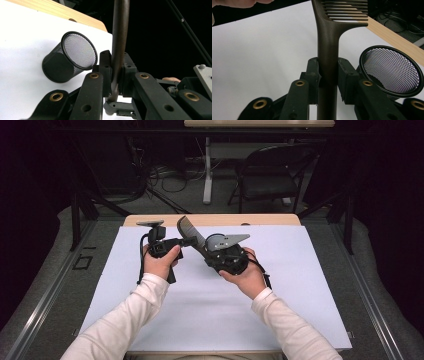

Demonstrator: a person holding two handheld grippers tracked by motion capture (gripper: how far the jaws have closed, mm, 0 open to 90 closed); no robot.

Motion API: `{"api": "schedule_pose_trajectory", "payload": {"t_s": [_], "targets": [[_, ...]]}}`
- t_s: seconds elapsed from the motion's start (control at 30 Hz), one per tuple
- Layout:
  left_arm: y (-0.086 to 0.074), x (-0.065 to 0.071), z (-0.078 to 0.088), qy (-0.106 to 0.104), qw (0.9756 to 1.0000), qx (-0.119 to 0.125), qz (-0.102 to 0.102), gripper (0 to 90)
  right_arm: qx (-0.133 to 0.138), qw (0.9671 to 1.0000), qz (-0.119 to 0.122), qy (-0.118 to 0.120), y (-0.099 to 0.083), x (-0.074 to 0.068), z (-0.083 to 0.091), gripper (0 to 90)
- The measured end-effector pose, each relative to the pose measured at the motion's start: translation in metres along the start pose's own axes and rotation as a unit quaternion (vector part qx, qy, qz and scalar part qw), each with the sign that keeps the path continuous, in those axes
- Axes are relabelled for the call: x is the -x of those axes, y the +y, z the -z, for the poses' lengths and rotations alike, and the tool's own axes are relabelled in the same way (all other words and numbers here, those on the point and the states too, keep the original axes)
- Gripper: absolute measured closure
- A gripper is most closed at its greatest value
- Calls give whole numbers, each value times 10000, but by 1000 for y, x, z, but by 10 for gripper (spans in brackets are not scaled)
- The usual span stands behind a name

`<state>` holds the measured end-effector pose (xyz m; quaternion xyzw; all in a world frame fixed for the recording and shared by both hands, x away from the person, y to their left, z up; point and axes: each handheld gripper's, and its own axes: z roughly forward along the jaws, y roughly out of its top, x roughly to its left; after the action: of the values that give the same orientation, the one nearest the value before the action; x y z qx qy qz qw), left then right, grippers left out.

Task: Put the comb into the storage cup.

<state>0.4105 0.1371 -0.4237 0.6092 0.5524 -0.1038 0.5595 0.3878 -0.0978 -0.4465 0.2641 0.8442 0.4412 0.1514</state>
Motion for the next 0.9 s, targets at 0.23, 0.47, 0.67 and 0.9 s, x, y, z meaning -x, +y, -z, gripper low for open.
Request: {"api": "schedule_pose_trajectory", "payload": {"t_s": [0.23, 0.47, 0.67, 0.9], "targets": [[0, 0, -1, -16, 9999, 10, 102, 837, -2, 10000, -3, -17, 0, 0, 0, 728], [0, 0, -1, -14, 9999, 25, 144, 838, 13, 10000, -2, -23, 0, 0, 1, 728], [0, 0, -1, -5, 9999, 16, 115, 839, 10, 10000, -34, -16, -1, 0, 1, 727], [0, 2, -2, -32, 10000, 25, 73, 840, 21, 10000, -41, -6, 0, 1, 2, 727]]}}
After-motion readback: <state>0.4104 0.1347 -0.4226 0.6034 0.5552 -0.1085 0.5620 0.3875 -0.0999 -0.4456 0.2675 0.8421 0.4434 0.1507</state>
